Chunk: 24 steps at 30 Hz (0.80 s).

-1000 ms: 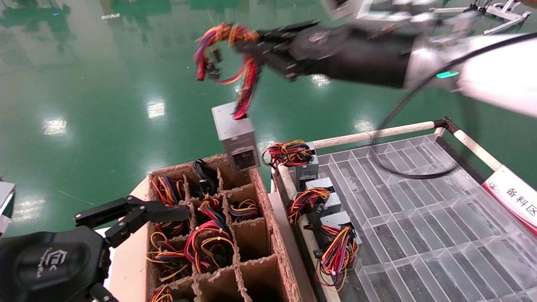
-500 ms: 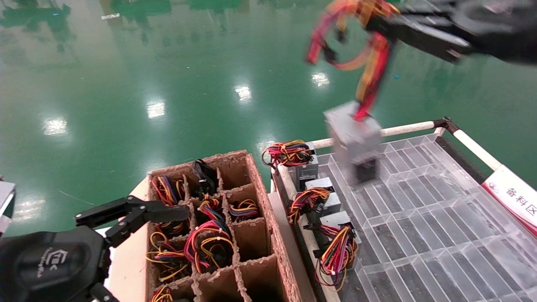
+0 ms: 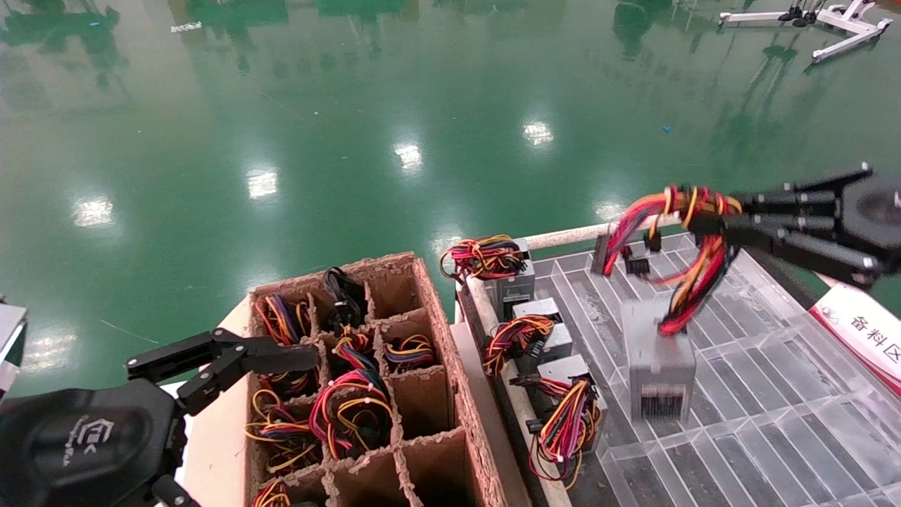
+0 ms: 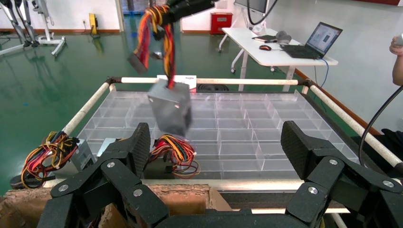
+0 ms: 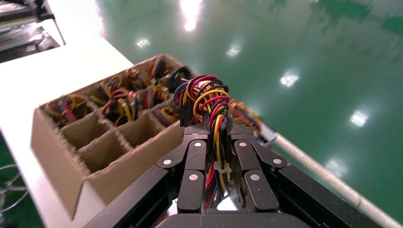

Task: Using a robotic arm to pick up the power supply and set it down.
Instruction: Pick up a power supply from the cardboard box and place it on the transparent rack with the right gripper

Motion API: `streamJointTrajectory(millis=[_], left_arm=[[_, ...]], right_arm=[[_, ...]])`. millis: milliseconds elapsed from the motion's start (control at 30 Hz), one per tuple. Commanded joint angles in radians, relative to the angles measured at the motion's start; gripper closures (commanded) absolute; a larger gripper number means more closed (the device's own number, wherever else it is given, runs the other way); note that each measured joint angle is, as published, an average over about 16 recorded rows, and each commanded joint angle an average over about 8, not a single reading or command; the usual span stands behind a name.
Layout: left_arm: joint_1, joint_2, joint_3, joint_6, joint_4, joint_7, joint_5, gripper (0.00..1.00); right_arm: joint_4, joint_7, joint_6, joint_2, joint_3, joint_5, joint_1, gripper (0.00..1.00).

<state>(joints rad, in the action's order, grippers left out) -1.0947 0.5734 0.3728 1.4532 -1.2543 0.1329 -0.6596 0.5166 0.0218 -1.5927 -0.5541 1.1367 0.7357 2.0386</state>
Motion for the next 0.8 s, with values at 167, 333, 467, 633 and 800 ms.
streamJointTrajectory(millis=[167,333,467,633,800], left_arm=[[0.000,0.000,0.000,0.000,0.000,0.000,0.000,0.00],[0.000,0.000,0.000,0.000,0.000,0.000,0.000,0.00],[0.000,0.000,0.000,0.000,0.000,0.000,0.000,0.00],[0.000,0.000,0.000,0.000,0.000,0.000,0.000,0.00],[0.000,0.000,0.000,0.000,0.000,0.000,0.000,0.00]], right_arm=[[0.093,0.027,-0.001,0.051,0.053,-0.012,-0.018,1.00],[0.156,0.050,-0.002,0.074,0.098,-0.030,-0.015,1.00],[0.195,0.063,-0.003,0.084,0.139,-0.044,-0.013,1.00],[0.229,0.076,-0.004,0.088,0.196,-0.043,-0.001,1.00],[0.241,0.076,-0.003,0.084,0.247,-0.050,0.019,1.00]])
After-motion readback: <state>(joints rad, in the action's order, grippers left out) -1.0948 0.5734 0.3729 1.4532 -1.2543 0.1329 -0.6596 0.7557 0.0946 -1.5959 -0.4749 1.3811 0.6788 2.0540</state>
